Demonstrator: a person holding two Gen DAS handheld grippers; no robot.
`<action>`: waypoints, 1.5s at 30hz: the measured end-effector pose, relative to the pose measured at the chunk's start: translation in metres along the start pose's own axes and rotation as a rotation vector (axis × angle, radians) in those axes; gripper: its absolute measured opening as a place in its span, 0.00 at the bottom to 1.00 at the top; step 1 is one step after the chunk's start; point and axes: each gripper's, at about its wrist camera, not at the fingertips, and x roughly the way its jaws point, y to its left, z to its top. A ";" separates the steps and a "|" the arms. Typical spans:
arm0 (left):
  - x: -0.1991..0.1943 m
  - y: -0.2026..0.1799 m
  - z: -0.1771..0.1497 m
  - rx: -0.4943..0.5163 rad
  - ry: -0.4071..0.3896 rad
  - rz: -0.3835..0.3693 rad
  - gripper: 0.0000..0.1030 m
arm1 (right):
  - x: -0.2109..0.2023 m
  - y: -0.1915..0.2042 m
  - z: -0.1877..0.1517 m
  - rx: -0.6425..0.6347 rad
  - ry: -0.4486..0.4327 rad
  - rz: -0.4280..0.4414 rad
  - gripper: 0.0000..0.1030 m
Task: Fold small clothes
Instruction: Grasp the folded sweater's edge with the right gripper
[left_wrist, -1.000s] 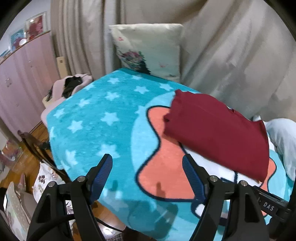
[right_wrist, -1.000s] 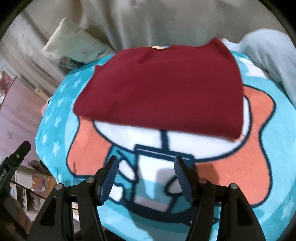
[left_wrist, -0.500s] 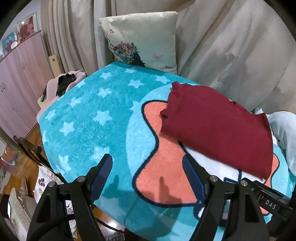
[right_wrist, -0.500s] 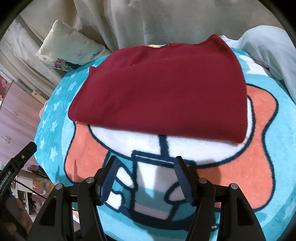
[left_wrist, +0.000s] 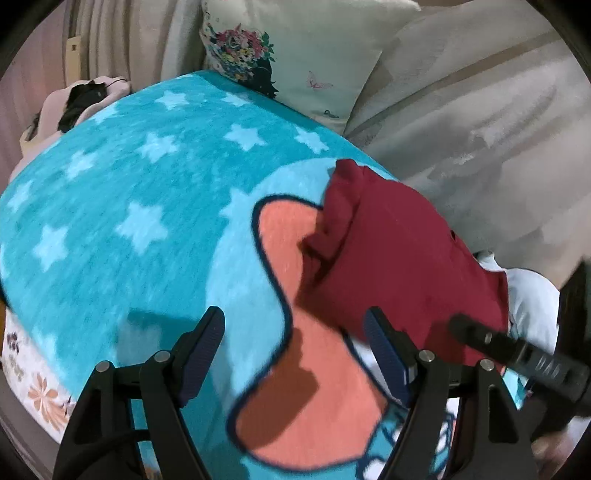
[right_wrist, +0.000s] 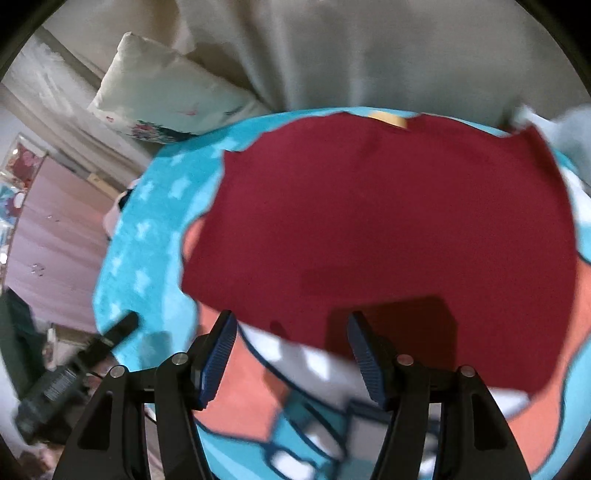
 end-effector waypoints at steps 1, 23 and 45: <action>0.009 0.000 0.005 0.003 0.007 -0.015 0.75 | 0.005 0.005 0.009 -0.004 0.008 0.010 0.65; 0.038 0.053 0.024 -0.048 0.149 -0.135 0.28 | 0.170 0.125 0.088 -0.310 0.145 -0.482 0.75; -0.003 0.005 0.011 0.048 0.053 -0.034 0.34 | -0.039 -0.050 0.054 0.142 -0.233 -0.137 0.21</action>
